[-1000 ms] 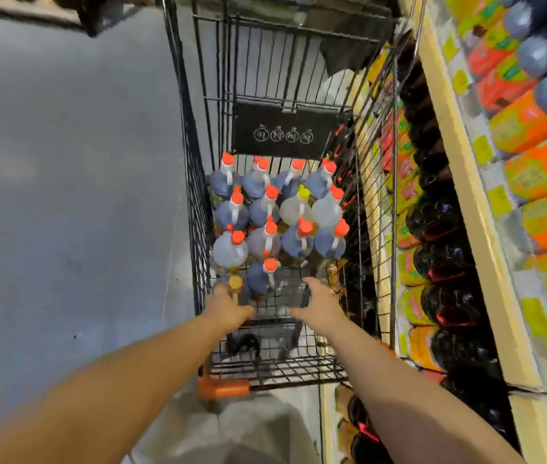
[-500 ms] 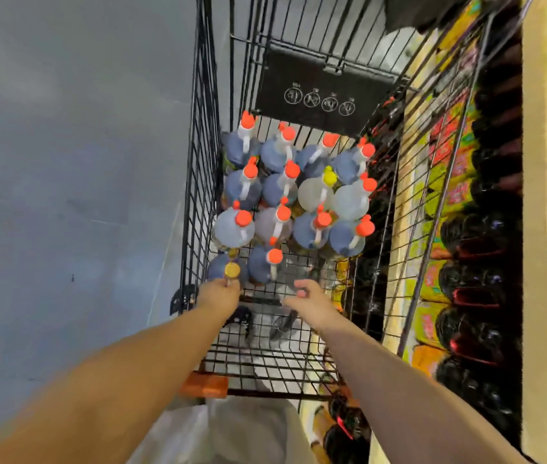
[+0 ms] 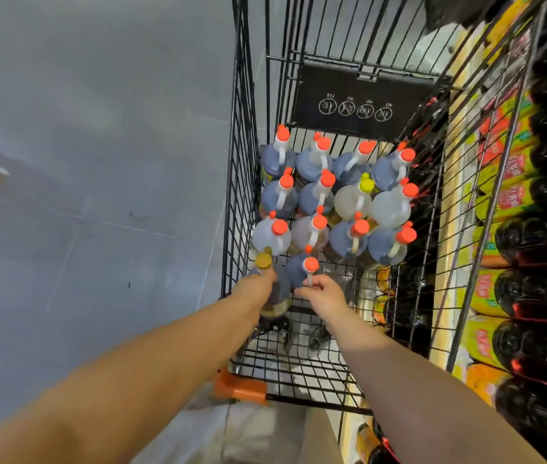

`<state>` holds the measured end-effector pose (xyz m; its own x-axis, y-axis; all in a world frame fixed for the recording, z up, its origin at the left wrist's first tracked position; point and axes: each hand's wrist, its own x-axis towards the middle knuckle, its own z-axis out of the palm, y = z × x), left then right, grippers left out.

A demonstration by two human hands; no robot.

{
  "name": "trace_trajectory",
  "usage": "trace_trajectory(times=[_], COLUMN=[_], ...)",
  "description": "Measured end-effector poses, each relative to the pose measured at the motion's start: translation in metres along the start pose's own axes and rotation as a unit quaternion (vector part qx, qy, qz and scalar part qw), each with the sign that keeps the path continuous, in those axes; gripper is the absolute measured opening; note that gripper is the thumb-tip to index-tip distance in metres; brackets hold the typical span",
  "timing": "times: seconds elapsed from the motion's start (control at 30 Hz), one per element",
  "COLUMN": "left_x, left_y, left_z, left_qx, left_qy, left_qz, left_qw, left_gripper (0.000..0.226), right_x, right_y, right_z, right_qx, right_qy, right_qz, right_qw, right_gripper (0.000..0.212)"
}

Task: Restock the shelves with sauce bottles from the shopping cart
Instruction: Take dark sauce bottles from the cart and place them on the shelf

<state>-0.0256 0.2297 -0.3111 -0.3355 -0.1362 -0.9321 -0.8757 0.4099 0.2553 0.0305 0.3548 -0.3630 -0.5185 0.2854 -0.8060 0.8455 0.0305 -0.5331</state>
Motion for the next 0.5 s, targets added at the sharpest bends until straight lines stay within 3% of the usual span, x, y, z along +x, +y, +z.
trace_trajectory(times=[0.1, 0.17, 0.33, 0.5], left_x=[-0.013, -0.028, -0.075, -0.113], left_y=[0.009, 0.017, 0.036, 0.052], left_z=[-0.006, -0.01, -0.027, -0.043], left_qx=[0.048, 0.064, 0.114, 0.228], left_qy=[-0.001, -0.024, -0.05, -0.138], left_qz=[0.061, 0.109, 0.203, 0.302], left_qw=[0.997, 0.992, 0.971, 0.915], left_gripper=[0.043, 0.026, 0.028, 0.026], right_x=[-0.01, -0.022, -0.056, -0.104], right_y=[0.001, 0.001, -0.001, -0.013], right_z=[-0.001, -0.002, -0.009, -0.002], right_qx=[0.052, 0.085, 0.164, 0.273], right_qy=[0.023, 0.04, 0.131, 0.261], right_qz=[-0.001, 0.002, -0.008, -0.044], right_qw=[0.998, 0.996, 0.978, 0.925], right_gripper=[0.014, 0.024, 0.021, 0.039])
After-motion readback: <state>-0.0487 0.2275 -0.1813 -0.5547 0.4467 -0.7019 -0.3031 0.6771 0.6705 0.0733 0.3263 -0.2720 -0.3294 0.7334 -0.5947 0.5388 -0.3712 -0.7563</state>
